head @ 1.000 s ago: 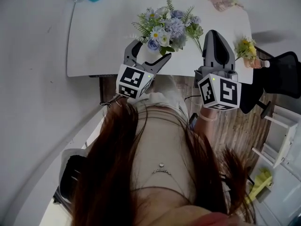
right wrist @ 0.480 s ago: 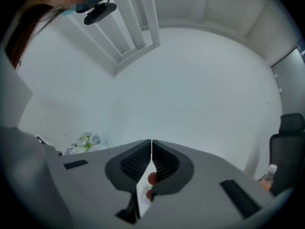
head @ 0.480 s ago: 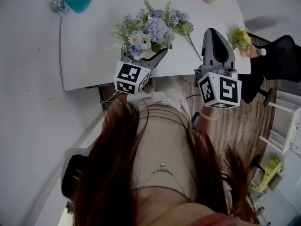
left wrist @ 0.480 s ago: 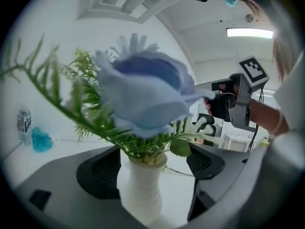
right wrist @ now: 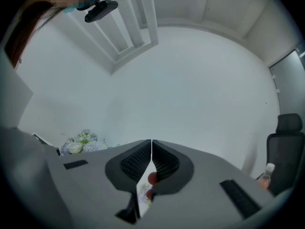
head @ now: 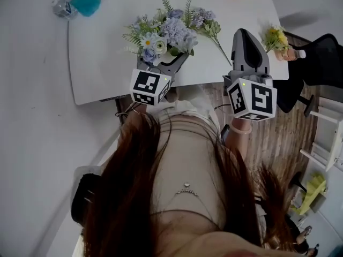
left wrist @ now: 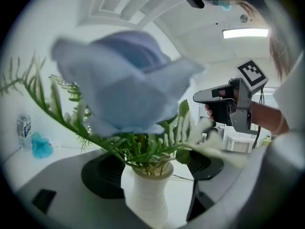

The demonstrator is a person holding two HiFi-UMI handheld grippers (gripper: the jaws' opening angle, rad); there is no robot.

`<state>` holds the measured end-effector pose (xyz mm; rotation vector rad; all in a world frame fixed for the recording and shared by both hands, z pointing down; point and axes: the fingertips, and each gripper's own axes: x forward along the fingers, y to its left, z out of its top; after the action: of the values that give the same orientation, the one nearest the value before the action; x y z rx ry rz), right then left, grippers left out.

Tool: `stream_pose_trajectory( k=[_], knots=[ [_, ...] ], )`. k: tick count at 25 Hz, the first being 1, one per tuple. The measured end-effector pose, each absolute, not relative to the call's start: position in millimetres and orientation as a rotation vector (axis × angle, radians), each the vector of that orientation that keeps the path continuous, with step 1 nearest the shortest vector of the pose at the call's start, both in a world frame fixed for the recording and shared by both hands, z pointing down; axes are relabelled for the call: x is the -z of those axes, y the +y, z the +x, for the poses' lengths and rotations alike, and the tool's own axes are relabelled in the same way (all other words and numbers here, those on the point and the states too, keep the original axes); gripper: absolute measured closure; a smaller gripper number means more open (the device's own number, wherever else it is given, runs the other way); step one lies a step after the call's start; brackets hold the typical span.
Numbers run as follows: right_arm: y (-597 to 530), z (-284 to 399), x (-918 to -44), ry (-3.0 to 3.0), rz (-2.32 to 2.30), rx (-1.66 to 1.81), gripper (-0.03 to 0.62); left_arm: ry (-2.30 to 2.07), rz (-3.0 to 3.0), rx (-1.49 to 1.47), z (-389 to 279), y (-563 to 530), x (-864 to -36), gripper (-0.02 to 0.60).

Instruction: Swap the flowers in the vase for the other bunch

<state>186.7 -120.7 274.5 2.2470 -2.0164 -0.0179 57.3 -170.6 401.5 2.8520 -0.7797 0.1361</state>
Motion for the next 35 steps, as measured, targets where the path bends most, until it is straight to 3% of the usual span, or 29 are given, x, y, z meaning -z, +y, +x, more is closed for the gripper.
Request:
stream_pose_trajectory(
  k=[6, 13, 35],
  knots=[
    [-122, 187, -279, -2.02, 2.26, 0.01, 0.566, -0.836, 2.877, -0.096, 53, -172, -395, 0.298],
    [-121, 194, -276, -2.022, 2.293, 0.016, 0.566, -0.906, 2.908, -0.033, 50, -176, -382, 0.372],
    [-132, 222, -292, -2.154, 2.361, -0.116, 0.566, -0.966, 2.941, 0.107, 51, -186, -304, 0.424]
  ],
)
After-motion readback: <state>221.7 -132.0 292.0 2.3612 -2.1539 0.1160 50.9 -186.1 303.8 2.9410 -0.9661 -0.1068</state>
